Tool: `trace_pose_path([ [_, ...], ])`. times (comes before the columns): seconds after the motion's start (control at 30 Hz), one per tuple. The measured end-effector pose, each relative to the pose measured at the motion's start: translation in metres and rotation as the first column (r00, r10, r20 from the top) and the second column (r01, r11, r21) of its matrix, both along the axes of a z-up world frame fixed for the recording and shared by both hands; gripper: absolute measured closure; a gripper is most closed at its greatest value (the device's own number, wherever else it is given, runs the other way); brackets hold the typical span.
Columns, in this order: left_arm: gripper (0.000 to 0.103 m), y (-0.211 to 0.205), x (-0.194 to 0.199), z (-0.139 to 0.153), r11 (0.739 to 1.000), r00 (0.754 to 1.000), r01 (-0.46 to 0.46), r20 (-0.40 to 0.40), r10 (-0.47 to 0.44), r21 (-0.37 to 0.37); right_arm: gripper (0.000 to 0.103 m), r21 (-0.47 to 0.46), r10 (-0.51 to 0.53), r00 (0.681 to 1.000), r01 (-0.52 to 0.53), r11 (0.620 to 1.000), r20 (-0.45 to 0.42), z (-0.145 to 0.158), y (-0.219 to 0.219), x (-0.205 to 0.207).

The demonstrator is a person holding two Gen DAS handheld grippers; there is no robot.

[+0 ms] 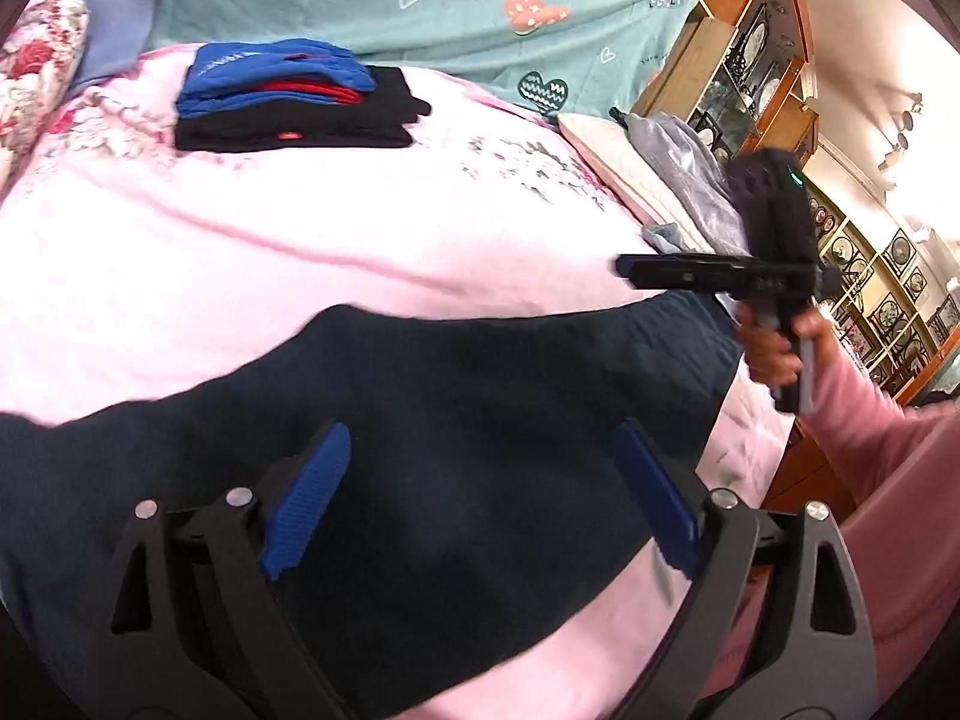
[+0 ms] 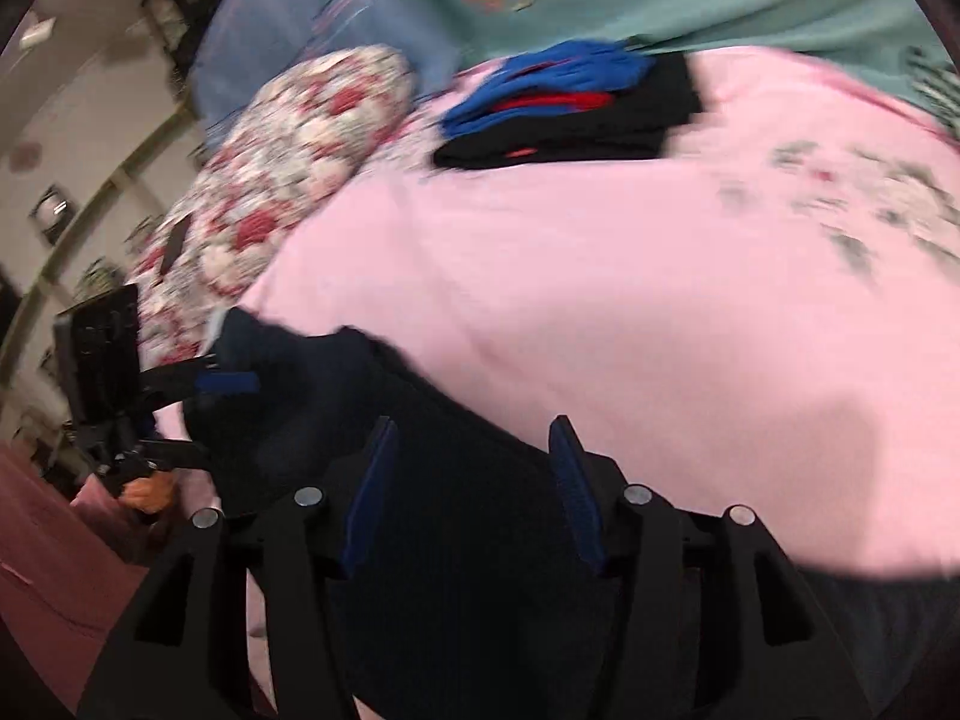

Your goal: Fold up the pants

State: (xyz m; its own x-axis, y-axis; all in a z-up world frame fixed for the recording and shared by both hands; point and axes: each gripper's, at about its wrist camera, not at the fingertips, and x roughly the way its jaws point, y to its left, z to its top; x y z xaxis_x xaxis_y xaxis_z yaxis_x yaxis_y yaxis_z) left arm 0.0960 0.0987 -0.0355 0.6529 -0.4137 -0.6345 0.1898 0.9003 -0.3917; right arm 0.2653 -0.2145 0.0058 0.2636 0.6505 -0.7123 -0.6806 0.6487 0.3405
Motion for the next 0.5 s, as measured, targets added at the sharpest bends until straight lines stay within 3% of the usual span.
trace_pose_path([
  [0.07,0.011,-0.012,0.018,-0.015,1.000,0.997,-0.005,-0.083,0.005,0.003,0.047,-0.027,-0.178,0.982,0.180,0.983,0.057,0.009,-0.050,0.005],
  [0.13,0.011,-0.017,0.030,-0.032,0.999,0.986,-0.028,-0.164,0.031,0.019,0.046,-0.069,-0.327,0.936,0.338,0.939,0.131,0.015,-0.095,0.009],
  [0.2,0.010,-0.021,0.030,-0.032,0.998,0.991,-0.040,-0.129,0.046,0.045,0.046,-0.126,-0.413,0.890,0.440,0.889,0.191,0.013,-0.135,0.016],
  [0.27,0.010,-0.024,0.031,-0.032,0.997,0.991,-0.046,-0.121,0.054,0.069,0.046,-0.185,-0.432,0.883,0.463,0.867,0.184,0.001,-0.155,0.022],
  [0.37,0.010,-0.028,0.028,-0.033,0.994,0.992,-0.049,-0.115,0.060,0.097,0.046,-0.273,-0.404,0.903,0.429,0.861,0.148,-0.028,-0.160,0.033],
  [0.5,0.010,-0.032,0.030,-0.031,0.990,0.992,-0.047,-0.111,0.061,0.130,0.046,-0.302,-0.355,0.926,0.377,0.876,0.126,-0.049,-0.152,0.035],
])
